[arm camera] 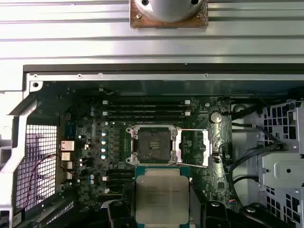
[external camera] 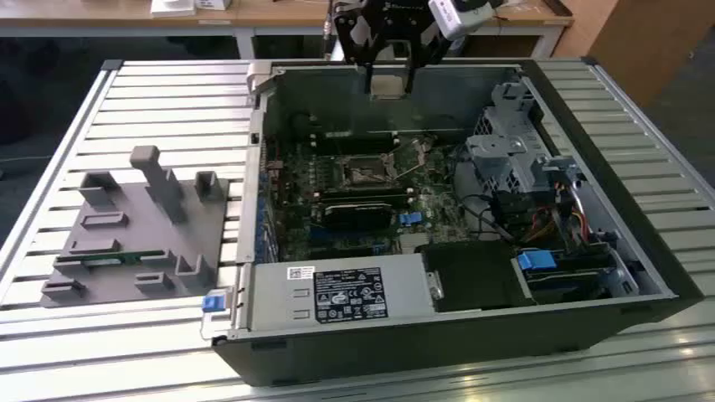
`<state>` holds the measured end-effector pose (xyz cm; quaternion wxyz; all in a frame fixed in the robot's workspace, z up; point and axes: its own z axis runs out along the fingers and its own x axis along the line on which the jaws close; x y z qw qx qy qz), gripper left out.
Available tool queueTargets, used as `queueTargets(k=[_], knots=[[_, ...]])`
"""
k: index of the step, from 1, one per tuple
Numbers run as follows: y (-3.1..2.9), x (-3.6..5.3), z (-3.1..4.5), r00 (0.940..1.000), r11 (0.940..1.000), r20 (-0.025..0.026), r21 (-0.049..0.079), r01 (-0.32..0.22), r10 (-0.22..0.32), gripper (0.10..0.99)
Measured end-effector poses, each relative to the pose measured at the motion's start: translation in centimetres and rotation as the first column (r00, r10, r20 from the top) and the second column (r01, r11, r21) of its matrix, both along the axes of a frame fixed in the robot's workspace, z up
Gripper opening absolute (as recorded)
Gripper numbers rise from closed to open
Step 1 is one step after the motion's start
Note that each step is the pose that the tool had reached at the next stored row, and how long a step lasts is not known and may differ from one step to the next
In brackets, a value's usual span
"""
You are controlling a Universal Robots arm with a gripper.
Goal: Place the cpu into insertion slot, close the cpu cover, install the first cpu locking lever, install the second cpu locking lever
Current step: 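Place the cpu into insertion slot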
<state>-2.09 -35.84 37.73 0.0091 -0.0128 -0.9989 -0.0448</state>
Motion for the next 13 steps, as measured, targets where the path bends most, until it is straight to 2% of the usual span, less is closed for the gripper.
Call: queueTargets(k=[13], knots=[[0.0,0.0,-0.01,0.9999,0.9999,0.0,0.0,0.014,-0.014,0.541]])
